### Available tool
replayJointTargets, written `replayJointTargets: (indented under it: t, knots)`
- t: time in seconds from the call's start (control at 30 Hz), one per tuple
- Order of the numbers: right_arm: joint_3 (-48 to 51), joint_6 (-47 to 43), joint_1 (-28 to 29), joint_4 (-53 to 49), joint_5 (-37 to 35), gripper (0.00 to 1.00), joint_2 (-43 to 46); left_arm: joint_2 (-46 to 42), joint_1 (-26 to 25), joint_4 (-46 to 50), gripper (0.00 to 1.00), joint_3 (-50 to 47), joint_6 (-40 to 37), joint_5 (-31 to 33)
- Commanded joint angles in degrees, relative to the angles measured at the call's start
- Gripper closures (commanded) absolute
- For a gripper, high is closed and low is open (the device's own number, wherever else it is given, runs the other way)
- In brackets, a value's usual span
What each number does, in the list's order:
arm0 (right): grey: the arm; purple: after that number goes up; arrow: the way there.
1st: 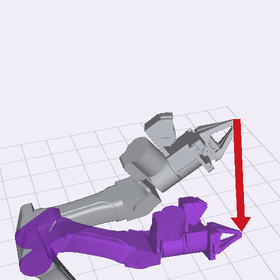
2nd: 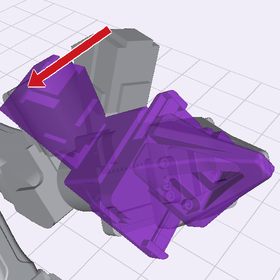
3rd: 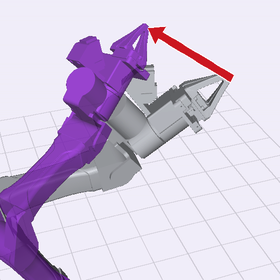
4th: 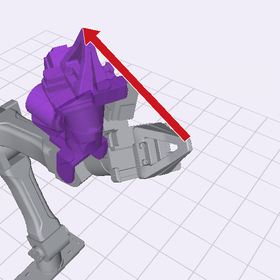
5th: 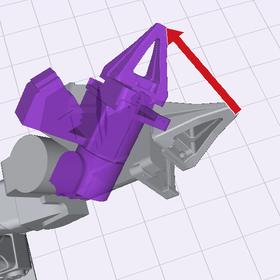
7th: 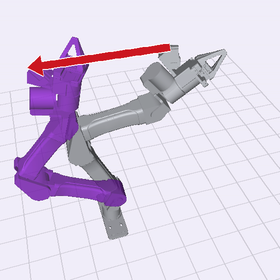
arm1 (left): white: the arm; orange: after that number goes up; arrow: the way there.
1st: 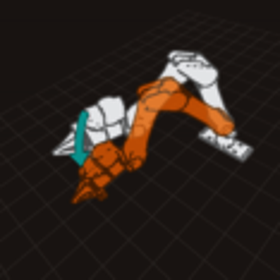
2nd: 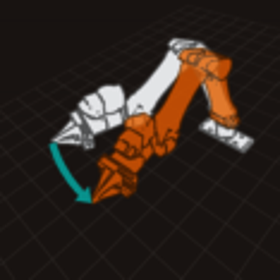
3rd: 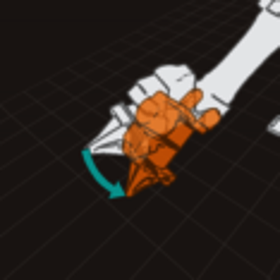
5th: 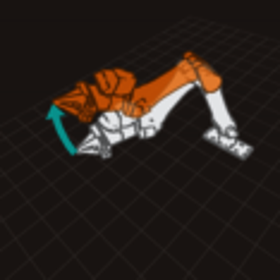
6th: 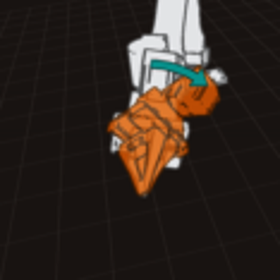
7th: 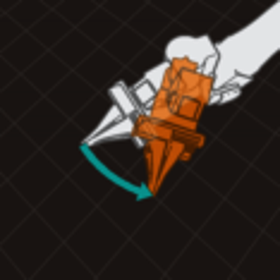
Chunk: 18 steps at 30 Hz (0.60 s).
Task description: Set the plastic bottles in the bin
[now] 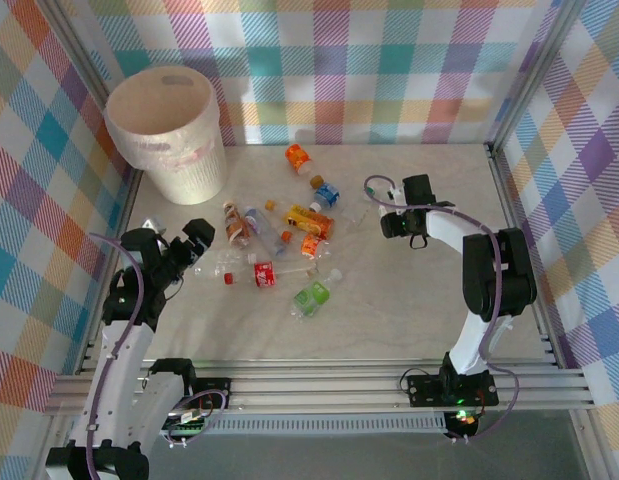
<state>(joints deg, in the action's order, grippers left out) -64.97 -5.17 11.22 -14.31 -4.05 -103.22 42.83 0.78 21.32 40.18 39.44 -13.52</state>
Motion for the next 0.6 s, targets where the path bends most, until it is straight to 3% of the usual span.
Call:
replayJointTargets:
  t: [0.0, 0.23, 0.4, 0.57]
  knots:
    - [1.34, 2.35, 0.0, 2.71, -0.08, 0.48, 4.38, -0.07, -0.52, -1.48, 0.0, -1.2, 0.35, -1.73]
    - [5.89, 8.35, 0.51, 6.53, 2.39, 0.55, 12.54, -0.17, -0.9, -10.05, 0.0, -3.79, 2.12, -4.95]
    - [11.17, 16.53, 1.7, 13.4, 12.16, 0.56, 18.83, -1.12, -2.97, -20.9, 0.0, -7.21, 5.5, -6.33]
    - [14.48, 23.76, 3.26, 20.86, 20.9, 0.57, 22.33, 0.41, -4.81, -21.06, 0.0, -6.77, 6.63, -3.94]
